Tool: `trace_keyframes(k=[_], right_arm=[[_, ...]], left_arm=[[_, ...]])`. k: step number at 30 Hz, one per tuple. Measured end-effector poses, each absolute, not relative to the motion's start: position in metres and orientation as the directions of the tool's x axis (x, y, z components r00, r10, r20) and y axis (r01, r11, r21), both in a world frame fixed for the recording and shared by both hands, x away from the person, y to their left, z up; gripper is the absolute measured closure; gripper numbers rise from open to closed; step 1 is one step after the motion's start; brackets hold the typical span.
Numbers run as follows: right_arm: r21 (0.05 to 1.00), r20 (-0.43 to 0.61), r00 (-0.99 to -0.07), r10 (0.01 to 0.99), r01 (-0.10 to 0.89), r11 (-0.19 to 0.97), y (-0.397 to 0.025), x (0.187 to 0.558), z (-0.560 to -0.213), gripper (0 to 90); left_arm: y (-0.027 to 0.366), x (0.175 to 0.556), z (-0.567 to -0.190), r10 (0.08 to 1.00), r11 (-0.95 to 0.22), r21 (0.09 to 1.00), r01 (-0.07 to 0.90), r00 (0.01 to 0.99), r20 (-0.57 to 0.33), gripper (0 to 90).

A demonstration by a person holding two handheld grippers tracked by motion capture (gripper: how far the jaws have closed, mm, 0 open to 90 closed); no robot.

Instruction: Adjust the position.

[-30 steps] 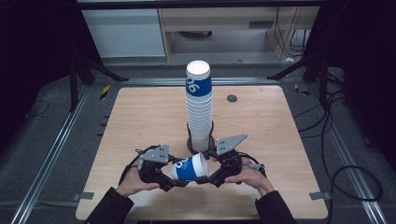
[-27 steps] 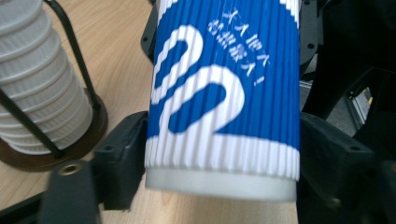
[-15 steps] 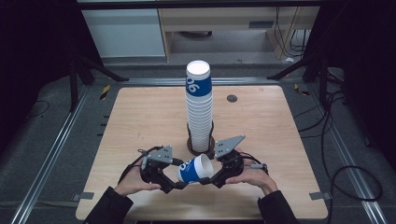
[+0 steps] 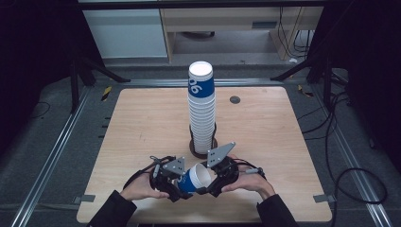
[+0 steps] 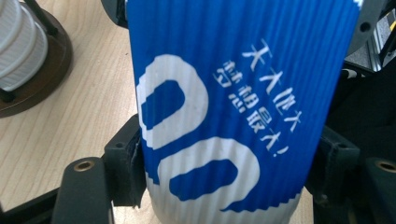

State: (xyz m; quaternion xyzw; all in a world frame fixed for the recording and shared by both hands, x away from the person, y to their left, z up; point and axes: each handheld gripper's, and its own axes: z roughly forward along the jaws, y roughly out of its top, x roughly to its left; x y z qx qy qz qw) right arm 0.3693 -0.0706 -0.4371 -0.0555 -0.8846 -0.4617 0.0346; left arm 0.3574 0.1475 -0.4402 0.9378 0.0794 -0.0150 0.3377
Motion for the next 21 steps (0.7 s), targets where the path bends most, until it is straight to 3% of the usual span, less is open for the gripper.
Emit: trace_keyframes(k=[8, 15, 21], right_arm=[[0.855, 0.099, -0.988, 0.119, 0.146, 0.498, -0.078, 0.373, -0.432, 7.8], [0.911, 0.144, -0.970, 0.196, 0.207, 0.356, -0.095, 0.382, -0.422, 7.6], [0.930, 0.189, -0.958, 0.214, 0.245, 0.274, -0.095, 0.384, -0.422, 8.1]], left_arm=[[0.158, 0.362, -0.435, 0.180, -0.707, 0.683, 0.185, 0.980, -0.079, 27.8], [0.174, 0.368, -0.426, 0.271, -0.584, 0.781, 0.222, 0.960, -0.070, 27.8], [0.171, 0.364, -0.422, 0.287, -0.507, 0.836, 0.210, 0.956, -0.066, 27.8]])
